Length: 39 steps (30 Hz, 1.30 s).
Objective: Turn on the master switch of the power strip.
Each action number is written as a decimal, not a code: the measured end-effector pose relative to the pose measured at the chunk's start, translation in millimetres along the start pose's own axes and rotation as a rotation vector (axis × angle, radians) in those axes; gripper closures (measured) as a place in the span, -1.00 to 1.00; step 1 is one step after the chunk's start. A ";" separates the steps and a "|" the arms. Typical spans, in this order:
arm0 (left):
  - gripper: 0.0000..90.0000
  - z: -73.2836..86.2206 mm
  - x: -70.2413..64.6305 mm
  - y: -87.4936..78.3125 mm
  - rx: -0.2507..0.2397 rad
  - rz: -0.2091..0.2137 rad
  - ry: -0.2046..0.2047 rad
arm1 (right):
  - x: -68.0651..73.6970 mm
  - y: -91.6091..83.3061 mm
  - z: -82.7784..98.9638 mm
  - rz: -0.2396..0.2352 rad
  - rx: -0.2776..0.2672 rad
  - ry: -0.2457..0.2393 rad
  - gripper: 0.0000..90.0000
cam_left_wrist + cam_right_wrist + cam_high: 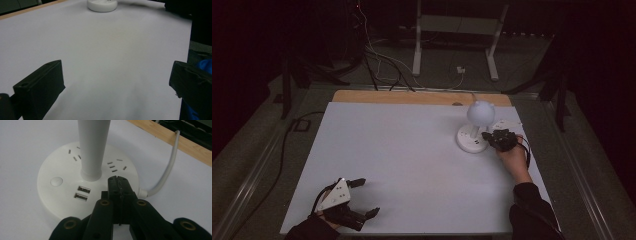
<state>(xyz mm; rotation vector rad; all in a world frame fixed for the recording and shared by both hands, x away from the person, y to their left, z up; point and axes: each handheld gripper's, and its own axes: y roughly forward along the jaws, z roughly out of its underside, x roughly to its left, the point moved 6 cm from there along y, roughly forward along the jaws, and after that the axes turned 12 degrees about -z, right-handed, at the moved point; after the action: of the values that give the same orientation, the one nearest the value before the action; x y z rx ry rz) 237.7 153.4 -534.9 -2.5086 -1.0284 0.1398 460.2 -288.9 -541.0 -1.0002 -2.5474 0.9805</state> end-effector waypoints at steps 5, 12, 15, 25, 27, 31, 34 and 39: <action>-1.00 -0.2 -0.1 -0.2 -0.001 0.002 -0.002 | 1.6 1.0 0.4 0.022 0.008 -0.008 1.00; -1.00 -0.3 -0.3 -0.4 -0.001 0.003 -0.001 | 3.6 1.7 -0.3 0.042 0.026 -0.020 1.00; -1.00 -0.3 -0.6 -0.2 -0.001 0.003 0.002 | 4.3 2.2 -0.5 0.048 0.030 -0.022 1.00; -1.00 -0.9 -1.5 -0.8 -0.005 0.006 0.002 | 5.4 3.9 0.9 0.068 0.030 -0.016 1.00; -1.00 -0.8 -1.4 -0.7 -0.005 0.006 0.001 | 5.6 4.5 0.8 0.070 0.031 -0.013 1.00; -1.00 -0.9 -1.3 -1.0 -0.006 0.006 0.003 | 5.7 4.5 0.5 0.071 0.036 -0.017 1.00; -1.00 -0.8 -1.1 -0.9 -0.005 0.005 0.002 | 5.9 4.6 0.6 0.075 0.034 -0.021 1.00; -1.00 -0.9 -0.8 -0.9 -0.006 0.005 -0.001 | 5.7 4.5 0.5 0.076 0.035 -0.029 1.00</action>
<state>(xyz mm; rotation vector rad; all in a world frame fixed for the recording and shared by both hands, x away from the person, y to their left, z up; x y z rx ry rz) 236.9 153.1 -533.9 -2.5169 -1.0243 0.1391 458.1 -282.8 -544.5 -1.0877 -2.5233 1.0629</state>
